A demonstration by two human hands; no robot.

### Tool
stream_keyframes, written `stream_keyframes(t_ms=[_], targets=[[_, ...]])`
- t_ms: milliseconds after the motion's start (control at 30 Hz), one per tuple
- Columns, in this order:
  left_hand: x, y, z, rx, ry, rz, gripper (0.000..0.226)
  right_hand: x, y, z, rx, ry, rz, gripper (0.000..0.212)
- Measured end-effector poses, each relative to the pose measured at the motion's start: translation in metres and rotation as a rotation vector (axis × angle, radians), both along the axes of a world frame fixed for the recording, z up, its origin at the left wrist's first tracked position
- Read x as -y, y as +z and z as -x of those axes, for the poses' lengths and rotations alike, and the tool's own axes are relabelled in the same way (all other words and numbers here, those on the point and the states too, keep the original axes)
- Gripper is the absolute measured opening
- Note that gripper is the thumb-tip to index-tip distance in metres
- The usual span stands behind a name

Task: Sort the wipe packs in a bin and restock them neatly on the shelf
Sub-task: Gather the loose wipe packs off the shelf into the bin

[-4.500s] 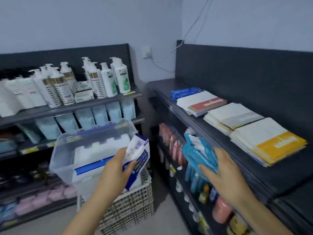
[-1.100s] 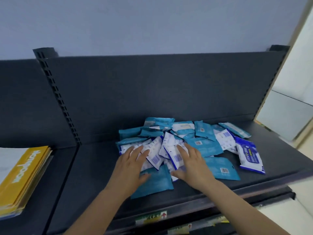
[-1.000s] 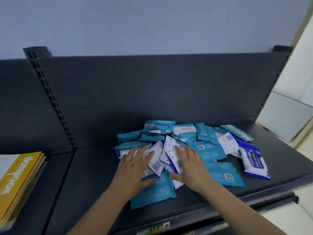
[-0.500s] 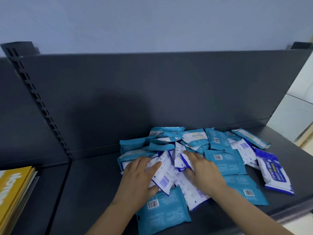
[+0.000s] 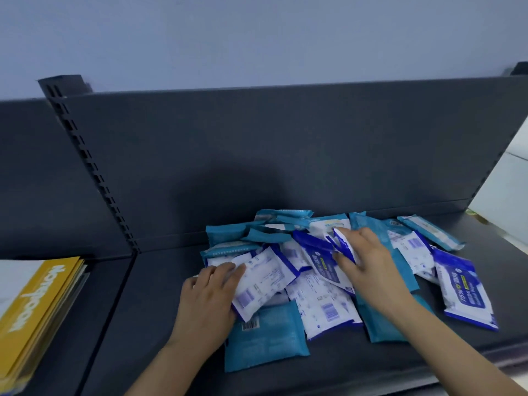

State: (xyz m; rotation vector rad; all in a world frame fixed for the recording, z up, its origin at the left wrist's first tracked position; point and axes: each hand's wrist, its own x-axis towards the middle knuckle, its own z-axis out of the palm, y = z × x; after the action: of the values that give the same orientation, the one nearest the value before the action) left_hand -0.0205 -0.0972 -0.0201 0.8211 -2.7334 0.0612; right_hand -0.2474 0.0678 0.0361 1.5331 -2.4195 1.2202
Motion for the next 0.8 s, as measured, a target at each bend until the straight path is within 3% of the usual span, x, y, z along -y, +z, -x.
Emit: stream_keyframes(t_ms=[100,233,267,333,367,467,500,667,800], targets=[[0.000,0.005,-0.010,0.012,0.024,-0.148,0.082,-0.004,-0.014,-0.004,-0.112,0.184,-0.142,0.052],[0.001,0.012,-0.016,-0.028,0.078,-0.449,0.046,-0.009,-0.051,-0.017,-0.282,0.408,-0.405,0.063],[-0.001,0.013,-0.015,-0.025,0.111,-0.482,0.046,-0.009,-0.054,-0.019,-0.285,0.421,-0.433,0.069],[-0.007,0.016,-0.012,0.079,0.184,-0.507,0.071,-0.008,-0.052,-0.020,-0.204,0.395,-0.426,0.084],[-0.010,0.015,-0.010,0.111,0.208,-0.501,0.083,-0.007,-0.048,-0.019,-0.140,0.381,-0.409,0.081],[-0.014,0.010,-0.005,0.095,0.273,-0.455,0.105,-0.001,-0.037,-0.008,0.029,0.350,-0.356,0.044],[-0.014,0.009,-0.004,0.088,0.295,-0.451,0.108,0.000,-0.033,-0.004,0.074,0.321,-0.366,0.044],[-0.016,0.019,-0.002,0.078,0.425,-0.452,0.115,0.006,-0.029,0.011,0.274,0.136,-0.468,0.090],[-0.020,0.025,-0.002,0.136,0.489,-0.411,0.111,0.010,-0.030,0.005,0.315,0.125,-0.537,0.109]])
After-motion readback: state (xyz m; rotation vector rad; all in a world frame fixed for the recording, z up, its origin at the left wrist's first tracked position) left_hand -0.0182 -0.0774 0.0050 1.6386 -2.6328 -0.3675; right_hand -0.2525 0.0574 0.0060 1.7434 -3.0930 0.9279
